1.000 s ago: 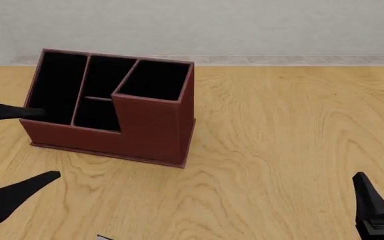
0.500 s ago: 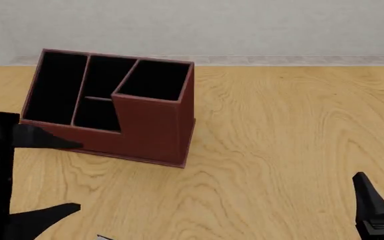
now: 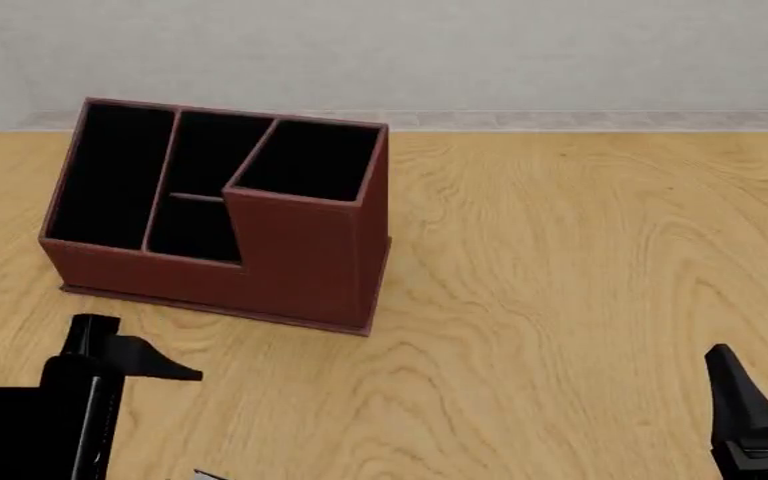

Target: Pick up the book and place it in the left compartment of the caddy.

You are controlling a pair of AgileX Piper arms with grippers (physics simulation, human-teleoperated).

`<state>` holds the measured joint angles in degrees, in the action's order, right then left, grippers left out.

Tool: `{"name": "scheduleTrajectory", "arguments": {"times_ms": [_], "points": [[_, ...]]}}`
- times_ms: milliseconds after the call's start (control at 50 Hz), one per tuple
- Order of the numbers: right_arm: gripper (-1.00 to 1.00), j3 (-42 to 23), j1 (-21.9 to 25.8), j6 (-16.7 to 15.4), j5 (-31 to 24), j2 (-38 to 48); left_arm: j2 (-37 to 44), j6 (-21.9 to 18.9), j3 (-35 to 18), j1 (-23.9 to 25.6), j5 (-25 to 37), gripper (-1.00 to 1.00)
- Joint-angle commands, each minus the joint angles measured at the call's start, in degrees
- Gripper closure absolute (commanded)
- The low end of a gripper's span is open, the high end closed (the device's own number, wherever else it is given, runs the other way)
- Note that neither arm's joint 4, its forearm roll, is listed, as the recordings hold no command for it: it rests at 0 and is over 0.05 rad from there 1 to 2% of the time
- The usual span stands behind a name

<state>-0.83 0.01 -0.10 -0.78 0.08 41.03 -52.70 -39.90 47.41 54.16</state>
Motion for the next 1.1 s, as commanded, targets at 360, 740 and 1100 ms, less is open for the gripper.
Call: {"name": "scheduleTrajectory", "arguments": {"times_ms": [360,740,1100], "points": [[-1.0,0.3,0.0,0.0,0.4,0.1,4.2,3.0,8.4,4.6,-5.4,-1.0],[-1.0,0.3,0.0,0.0,0.4,0.1,10.2,7.6,8.4,9.1,-10.0,-1.0],[-1.0,0.3,0.0,0.0,0.4,0.1,14.8,12.9,9.3,12.3,-14.6,-1.0]]}}
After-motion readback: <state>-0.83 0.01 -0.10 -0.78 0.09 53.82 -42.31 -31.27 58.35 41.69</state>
